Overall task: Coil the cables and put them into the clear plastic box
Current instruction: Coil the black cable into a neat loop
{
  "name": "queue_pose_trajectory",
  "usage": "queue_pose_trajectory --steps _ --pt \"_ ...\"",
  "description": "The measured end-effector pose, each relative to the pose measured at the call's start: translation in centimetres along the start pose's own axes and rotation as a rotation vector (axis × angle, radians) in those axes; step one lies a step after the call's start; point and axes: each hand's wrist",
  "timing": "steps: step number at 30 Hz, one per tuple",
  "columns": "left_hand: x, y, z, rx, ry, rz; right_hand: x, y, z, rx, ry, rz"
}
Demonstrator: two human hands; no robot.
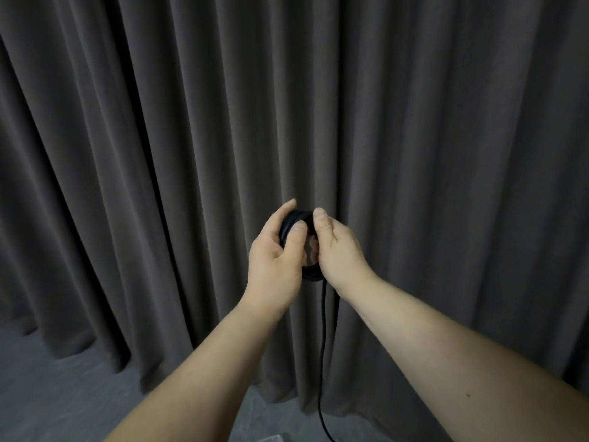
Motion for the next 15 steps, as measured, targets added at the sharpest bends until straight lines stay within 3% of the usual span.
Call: queue_pose_trajectory --steps 4,8,12,15 --pt "0.6 -0.3 -0.2 -0.031 0.031 0.018 0.2 0.4 -0.2 0.137 0.085 0.081" --pt "2.1 -1.5 -0.6 -0.055 0.047 -0.112 -0.3 -0.7 0.2 0.329 0.232 0.300" --pt "3.8 -3.3 -1.4 -0.156 0.010 -0.255 -1.6 -1.3 -1.2 0.035 0.371 0.481" --pt "4.6 -4.7 -1.7 -0.147 0.014 -0.314 -1.6 -1.1 -2.0 -0.058 0.399 0.386"
Point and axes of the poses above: each hand's wrist, its own x-axis towards the middle knuckle, its own y-axis out of the palm, z = x × y, and after that the axes turned 1 degree about -y, right-handed
